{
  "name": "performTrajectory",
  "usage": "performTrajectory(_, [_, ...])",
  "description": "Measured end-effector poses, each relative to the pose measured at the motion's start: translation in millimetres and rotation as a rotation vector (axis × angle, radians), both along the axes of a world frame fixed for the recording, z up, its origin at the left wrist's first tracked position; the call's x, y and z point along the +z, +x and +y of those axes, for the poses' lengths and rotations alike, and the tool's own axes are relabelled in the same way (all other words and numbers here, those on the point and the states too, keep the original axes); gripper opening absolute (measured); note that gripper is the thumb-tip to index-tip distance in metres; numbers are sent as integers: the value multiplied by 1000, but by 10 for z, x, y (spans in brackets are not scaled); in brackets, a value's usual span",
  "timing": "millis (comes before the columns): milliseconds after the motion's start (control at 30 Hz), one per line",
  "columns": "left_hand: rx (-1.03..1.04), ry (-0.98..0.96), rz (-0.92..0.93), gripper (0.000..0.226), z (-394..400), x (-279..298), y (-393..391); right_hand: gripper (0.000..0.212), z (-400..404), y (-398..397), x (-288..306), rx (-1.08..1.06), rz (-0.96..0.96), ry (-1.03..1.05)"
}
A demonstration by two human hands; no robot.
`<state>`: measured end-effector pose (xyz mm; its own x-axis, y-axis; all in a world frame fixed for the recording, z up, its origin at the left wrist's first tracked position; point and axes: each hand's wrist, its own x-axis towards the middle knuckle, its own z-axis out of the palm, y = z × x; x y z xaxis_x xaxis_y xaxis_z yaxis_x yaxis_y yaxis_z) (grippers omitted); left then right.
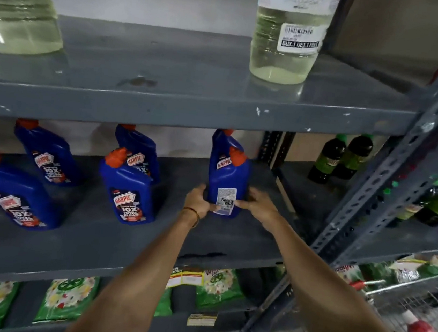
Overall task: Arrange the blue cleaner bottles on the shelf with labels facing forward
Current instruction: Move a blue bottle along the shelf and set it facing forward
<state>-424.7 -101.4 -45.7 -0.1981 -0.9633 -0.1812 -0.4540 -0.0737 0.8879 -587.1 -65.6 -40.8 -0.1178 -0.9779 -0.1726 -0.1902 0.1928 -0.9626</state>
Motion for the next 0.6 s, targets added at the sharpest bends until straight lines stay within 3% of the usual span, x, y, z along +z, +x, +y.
performTrajectory(200, [53,-20,61,62,27,4,-90,46,-27,-88,-71,51,-32,-73])
performTrajectory(300, [119,-85,98,45,87,-22,-118,44,-49,-118,-80,25,-102,-125])
performTrajectory(400, [191,-152,143,49,174,-25,-209,39,-83,-111,-1,50,-209,-127])
performTrajectory(600, [233,-326,10,49,319,73,-319,61,-90,62,122,108,-279,-152])
